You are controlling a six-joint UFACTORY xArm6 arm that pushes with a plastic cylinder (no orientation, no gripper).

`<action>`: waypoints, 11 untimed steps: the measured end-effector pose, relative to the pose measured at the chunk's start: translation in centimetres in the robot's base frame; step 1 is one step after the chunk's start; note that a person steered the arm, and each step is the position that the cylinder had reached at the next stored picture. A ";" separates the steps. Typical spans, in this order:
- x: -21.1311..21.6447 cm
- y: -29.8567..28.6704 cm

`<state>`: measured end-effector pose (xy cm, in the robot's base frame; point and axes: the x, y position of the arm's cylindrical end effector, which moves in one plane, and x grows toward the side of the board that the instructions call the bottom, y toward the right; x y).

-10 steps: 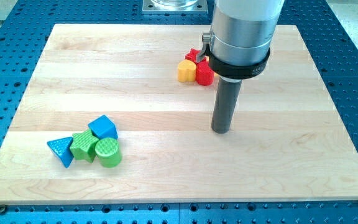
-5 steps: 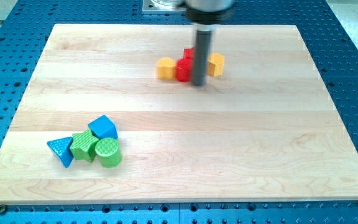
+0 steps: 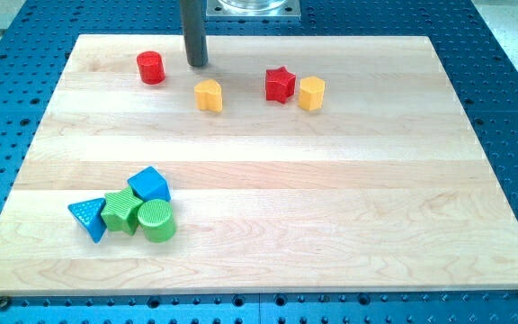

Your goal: Place the red circle diagonally to the triangle

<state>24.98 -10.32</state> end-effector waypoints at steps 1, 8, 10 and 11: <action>2.9 -4.3; 10.7 -14.3; 15.2 -14.0; 11.6 -10.7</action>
